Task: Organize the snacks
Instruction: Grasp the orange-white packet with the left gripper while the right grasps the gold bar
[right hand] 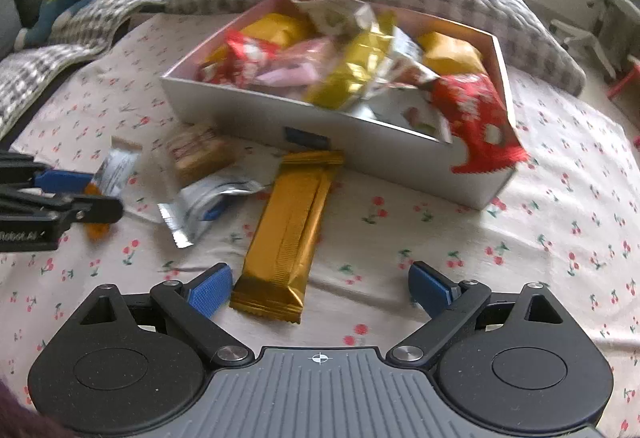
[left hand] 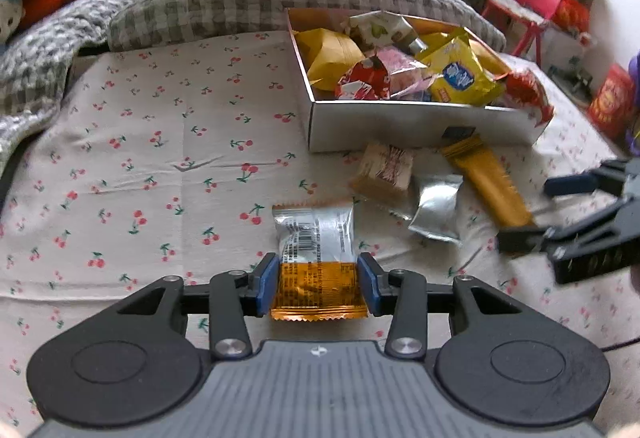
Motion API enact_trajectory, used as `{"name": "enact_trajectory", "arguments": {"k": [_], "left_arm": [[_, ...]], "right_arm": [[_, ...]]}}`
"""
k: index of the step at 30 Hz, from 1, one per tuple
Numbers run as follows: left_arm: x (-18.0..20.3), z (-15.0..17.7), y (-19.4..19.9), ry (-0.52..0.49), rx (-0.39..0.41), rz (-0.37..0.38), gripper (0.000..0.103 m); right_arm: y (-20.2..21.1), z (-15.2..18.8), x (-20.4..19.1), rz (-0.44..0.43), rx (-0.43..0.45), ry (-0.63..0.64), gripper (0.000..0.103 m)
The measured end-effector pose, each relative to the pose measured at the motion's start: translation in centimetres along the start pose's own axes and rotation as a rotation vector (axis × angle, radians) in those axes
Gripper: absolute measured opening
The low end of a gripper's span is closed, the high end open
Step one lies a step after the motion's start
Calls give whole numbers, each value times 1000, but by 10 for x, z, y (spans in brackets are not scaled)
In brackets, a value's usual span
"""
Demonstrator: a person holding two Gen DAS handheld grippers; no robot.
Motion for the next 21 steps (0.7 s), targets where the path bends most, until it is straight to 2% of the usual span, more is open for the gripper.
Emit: {"name": "enact_trajectory", "arguments": {"k": [3,6,10,16,21], "left_arm": [[1,1,-1,1,9,-4,45],[4,2,-3,1,13,-2,51],[8,2,-3,-11,22,-12,53],[9,1,-4,-12,28,-34,52],[4,-1,-4,18,17,-46,40]], "right_arm": [[2,1,8,29,15,-12,96],[3,2,9,11,25,-23,96],[2,-1,3,-8,39,3,96],[-4,-5,-2,-11,40,12,94],[-4,-5,-1,-12,49,12,89]]}}
Point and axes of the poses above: each gripper's, at about its wrist camera, not at the fingertips, and y roughly against the way its jaws point, x to its right, z to its underside, the point moved 3 cm from there along -y, roughly the way its jaws point, and after that the axes turned 14 degrees about -z, right-handed, at the moved point
